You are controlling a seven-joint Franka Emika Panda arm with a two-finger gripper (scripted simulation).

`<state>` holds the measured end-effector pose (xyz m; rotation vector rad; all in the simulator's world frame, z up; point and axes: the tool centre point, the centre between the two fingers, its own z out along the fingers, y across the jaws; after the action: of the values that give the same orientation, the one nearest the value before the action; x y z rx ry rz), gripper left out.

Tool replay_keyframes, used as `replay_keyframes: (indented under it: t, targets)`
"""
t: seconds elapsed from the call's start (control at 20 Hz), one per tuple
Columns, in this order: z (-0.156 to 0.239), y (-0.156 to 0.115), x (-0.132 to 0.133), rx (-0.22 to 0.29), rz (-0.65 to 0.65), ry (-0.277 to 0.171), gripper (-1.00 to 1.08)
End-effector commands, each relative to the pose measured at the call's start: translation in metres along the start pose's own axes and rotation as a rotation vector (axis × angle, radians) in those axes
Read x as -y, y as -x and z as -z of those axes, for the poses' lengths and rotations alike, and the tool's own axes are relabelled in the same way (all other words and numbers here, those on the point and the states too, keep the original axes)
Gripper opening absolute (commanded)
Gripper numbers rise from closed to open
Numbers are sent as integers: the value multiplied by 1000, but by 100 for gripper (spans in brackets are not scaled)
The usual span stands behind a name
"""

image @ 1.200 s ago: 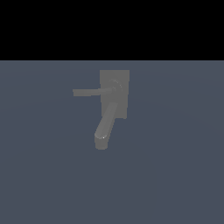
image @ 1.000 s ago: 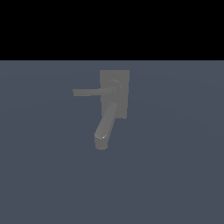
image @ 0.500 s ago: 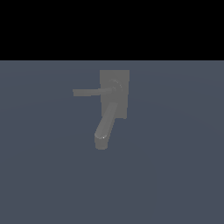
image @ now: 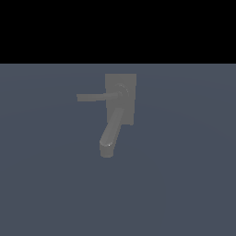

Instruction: Turn on the faucet by rotating a designated handle.

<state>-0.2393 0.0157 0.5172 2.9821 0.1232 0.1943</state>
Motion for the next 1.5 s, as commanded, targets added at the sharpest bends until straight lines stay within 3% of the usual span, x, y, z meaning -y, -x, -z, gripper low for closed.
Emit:
replay_keyframes:
  t: [0.0, 0.25, 0.75, 1.45]
  targets:
    - [6, -3, -5, -21, -8, 68, -100]
    - [23, -11, -16, -75, -24, 249, -100]
    - [72, -32, -24, -187, -29, 679, -100]
    - [128, -77, 16, -290, 77, 1265, -100]
